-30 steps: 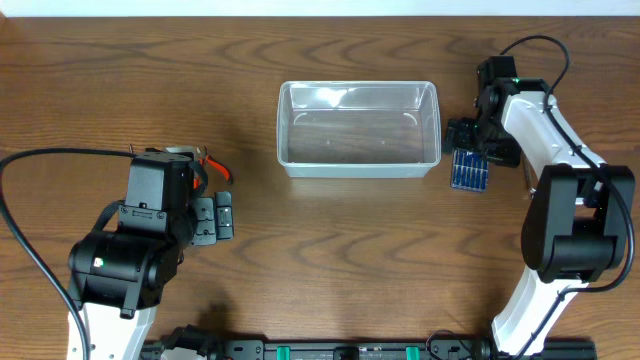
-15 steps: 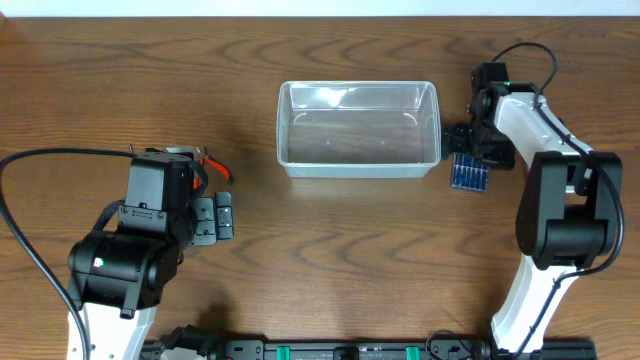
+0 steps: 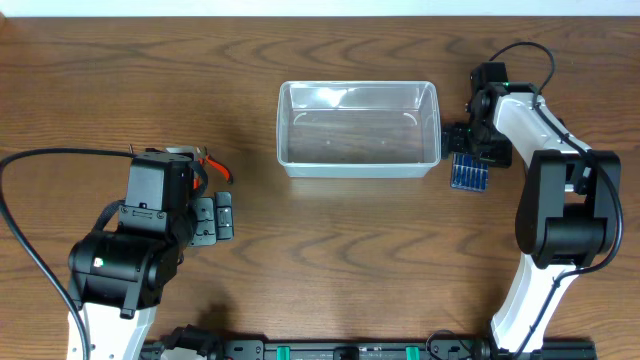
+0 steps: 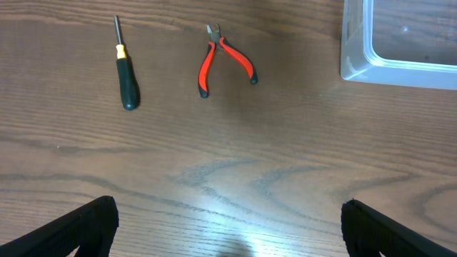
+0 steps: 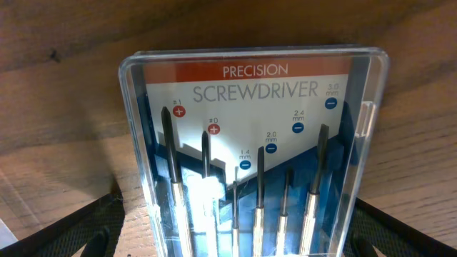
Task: Pack container
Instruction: 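Lower the right gripper onto the blue precision screwdriver set and grasp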
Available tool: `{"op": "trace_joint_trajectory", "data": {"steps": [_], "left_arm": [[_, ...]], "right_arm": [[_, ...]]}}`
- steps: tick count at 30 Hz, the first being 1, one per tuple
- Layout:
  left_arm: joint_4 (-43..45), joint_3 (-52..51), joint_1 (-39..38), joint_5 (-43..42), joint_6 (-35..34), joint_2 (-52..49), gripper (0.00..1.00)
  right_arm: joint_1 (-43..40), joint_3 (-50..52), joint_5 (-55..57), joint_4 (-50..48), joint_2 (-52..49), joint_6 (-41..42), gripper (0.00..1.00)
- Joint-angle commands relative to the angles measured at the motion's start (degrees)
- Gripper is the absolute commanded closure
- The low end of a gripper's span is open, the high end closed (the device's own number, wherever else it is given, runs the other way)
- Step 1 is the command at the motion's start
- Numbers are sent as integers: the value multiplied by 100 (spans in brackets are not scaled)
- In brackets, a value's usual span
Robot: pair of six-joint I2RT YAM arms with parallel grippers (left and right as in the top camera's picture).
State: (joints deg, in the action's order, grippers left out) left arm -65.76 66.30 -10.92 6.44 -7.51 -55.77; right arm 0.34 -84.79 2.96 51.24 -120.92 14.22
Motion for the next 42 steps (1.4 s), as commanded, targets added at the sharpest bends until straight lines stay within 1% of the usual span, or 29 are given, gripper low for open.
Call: {"op": "trace_joint_trajectory", "data": {"steps": [1,13,21,30,35,37,39,41,42], "left_arm": [[-24,68,35,48,-31,4,2],[-105,68,35,50,-31,4,2],[-153,68,35,50,-31,4,2],[-153,68,35,50,-31,4,2],[-151,68,35,50,-31,4,2],[-151,68,35,50,-31,4,2],[-151,70,35,50,-31,4,2],[-151,68,35,50,-31,4,2],[-151,68,35,50,-31,4,2]], "right_arm": [[-4,26,55,-33,-138,-59,5],[-107,28,-188,-125,-138,-280,2],[-155,28,-326,-168,-138,-404,3],[-153,28,-326,-120,-138,-404,28],[-153,28,-326,-105,-138,-402,36],[-153,28,-326,-103,-138,-402,44],[-153,28,-326,-101,-138,-402,55],[-153,26,-330,-92,-138,-402,69],[-155,26,-345,-90,-138,-402,78]]}}
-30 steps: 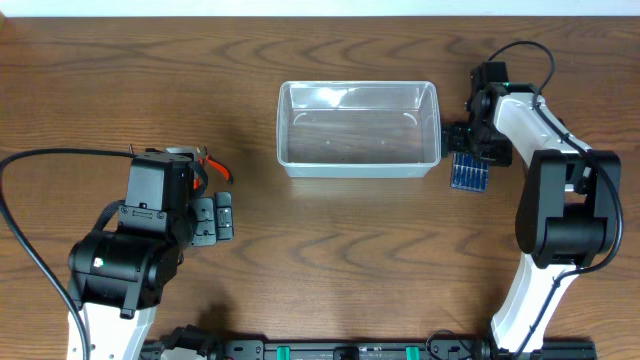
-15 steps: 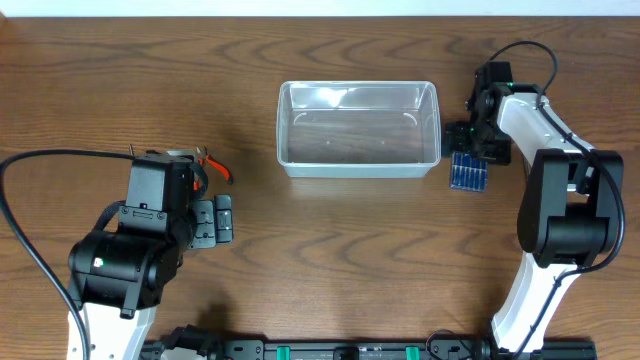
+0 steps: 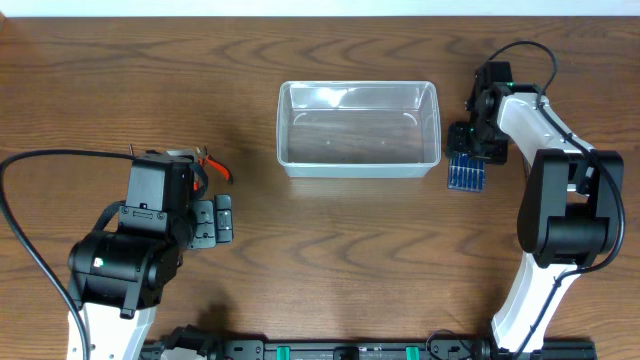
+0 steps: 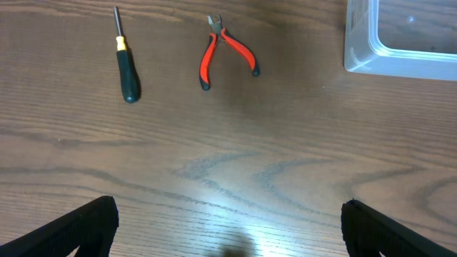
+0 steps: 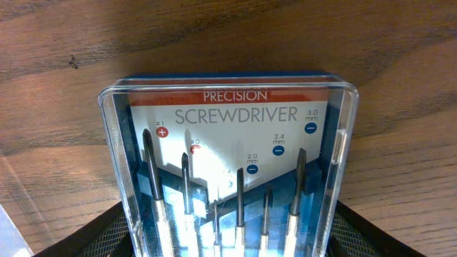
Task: Pack container
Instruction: 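Lower the right gripper onto the blue precision screwdriver set and grasp, then carry the screwdriver set into the container and release it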
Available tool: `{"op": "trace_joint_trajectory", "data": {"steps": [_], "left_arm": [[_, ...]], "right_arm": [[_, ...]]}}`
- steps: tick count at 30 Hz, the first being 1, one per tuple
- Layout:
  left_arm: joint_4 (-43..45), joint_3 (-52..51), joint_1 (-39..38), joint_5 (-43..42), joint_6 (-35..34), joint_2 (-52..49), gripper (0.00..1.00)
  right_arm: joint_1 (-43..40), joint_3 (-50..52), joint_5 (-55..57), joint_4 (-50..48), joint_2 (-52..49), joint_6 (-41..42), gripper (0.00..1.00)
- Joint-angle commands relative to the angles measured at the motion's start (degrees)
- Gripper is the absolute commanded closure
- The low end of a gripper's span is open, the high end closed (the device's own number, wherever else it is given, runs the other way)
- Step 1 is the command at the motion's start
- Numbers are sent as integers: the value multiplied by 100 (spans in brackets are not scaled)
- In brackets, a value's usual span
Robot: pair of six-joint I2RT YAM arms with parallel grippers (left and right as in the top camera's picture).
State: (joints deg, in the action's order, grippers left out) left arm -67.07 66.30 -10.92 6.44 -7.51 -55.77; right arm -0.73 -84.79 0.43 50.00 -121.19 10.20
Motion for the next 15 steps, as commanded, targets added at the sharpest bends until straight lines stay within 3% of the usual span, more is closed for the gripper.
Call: {"op": "trace_joint_trajectory", "data": {"steps": [1,2,15], "left_arm": [[-20,68,35,50,-31,4,2],[-20,68,35,48,-31,4,2],[-20,68,35,50,-31,4,2]], "right_arm": [[-48,26,-92,35,-111,0,95],[-48,24,-92,39,-107,0,99],[15,-1495,-44,848,833,-4,99]]}}
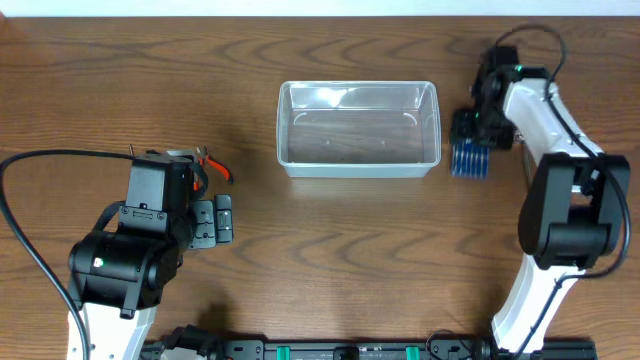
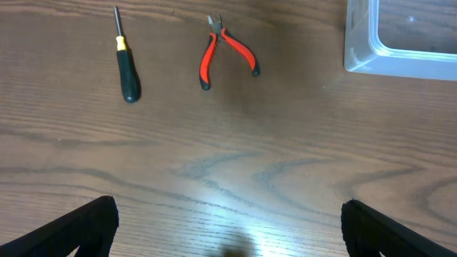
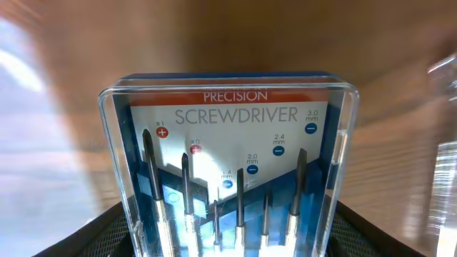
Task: Pack container
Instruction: 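Carry the screwdriver set into the container and release it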
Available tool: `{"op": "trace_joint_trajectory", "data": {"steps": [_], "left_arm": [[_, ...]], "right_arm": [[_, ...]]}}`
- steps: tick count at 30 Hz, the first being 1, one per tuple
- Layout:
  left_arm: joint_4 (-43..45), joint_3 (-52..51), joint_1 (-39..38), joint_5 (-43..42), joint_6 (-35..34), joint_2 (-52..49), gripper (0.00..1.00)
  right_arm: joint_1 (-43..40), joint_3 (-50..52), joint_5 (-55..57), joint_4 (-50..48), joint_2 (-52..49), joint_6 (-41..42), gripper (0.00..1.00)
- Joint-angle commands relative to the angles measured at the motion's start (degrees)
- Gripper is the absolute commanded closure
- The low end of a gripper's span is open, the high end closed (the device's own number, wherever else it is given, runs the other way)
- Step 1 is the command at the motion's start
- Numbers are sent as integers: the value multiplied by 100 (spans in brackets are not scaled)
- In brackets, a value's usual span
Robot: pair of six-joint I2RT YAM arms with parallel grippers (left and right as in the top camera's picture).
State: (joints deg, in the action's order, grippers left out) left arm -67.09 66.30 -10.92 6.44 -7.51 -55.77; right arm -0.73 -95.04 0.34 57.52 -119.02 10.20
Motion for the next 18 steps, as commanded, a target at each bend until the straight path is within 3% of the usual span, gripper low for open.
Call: {"op": "trace_joint_trajectory", "data": {"steps": [1,6,14,18], "left_arm": [[-20,70,35,50,-31,4,2],[-17,68,35,50,-31,4,2],[-17,68,35,50,-31,4,2],[-44,68,35,48,-31,4,2]], "right_arm": [[59,-570,-33,146,704,-13,99],[662,-809,-57,20,1152,-887,99],[2470,-772,-509,57,977,-4564,99],[2909,-765,-514,-210,592,-5064,99]]}}
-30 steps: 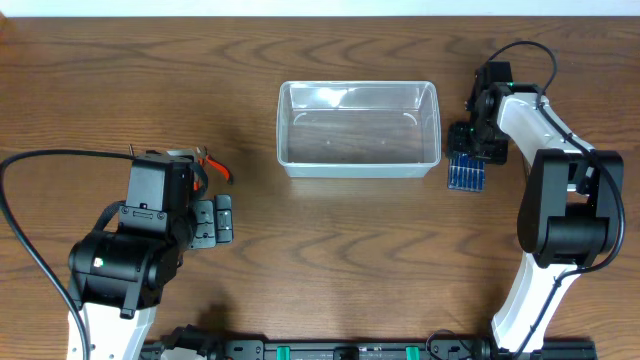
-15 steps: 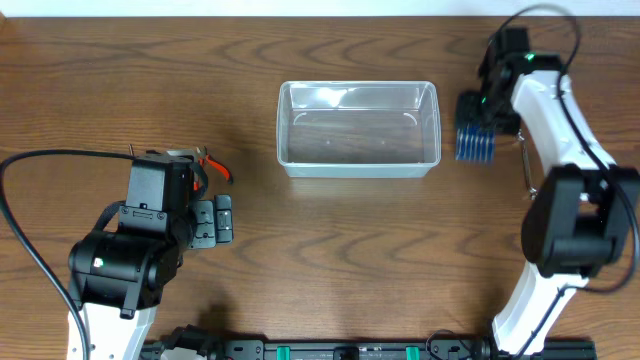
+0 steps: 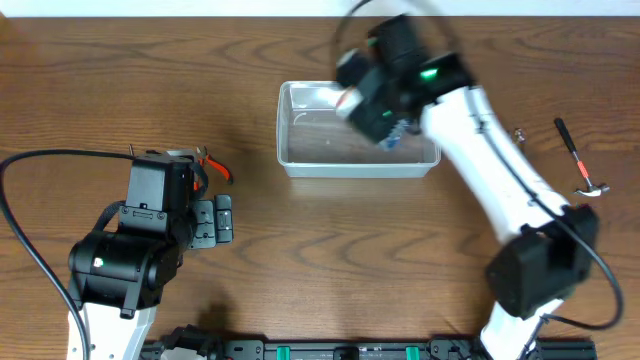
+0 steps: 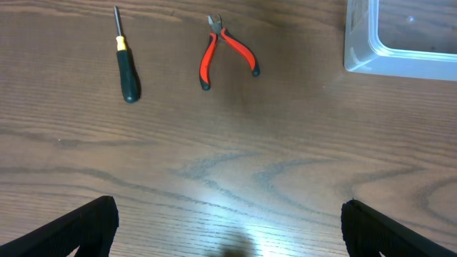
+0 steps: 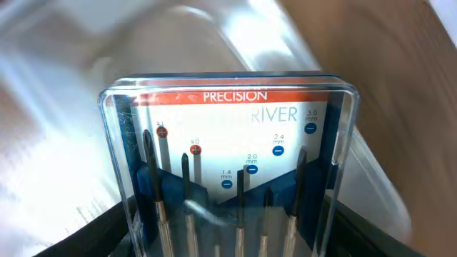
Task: Pack container
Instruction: 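Carry the screwdriver set into the container and release it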
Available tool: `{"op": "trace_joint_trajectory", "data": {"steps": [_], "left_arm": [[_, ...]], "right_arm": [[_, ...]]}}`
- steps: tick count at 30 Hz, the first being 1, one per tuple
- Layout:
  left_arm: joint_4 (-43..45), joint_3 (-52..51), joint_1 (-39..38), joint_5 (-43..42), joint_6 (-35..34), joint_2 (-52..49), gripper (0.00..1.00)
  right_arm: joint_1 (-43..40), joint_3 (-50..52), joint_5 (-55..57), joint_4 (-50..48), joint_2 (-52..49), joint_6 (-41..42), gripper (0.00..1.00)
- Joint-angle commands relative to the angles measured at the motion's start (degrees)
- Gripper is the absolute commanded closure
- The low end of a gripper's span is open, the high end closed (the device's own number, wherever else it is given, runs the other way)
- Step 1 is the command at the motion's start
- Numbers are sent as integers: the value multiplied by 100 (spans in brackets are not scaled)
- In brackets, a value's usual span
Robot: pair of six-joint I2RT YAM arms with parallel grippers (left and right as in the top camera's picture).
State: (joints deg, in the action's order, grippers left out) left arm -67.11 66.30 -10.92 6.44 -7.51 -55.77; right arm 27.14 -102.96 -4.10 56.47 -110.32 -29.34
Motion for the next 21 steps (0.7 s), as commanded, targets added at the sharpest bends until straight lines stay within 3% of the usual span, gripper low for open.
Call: {"op": "trace_joint_trajectory", "data": {"steps": [1,14,21], "left_arm": [[-59,68,35,50,-31,4,2],[-142,68,35,48,-31,4,2],[-140,68,35,50,-31,4,2]], "right_arm": [[173,26,-83,-173,-402,-1108,99],[96,26,-304,-289,-1882,-1078,98],[98,26,-304,-225,-2061,-1008,86]]}}
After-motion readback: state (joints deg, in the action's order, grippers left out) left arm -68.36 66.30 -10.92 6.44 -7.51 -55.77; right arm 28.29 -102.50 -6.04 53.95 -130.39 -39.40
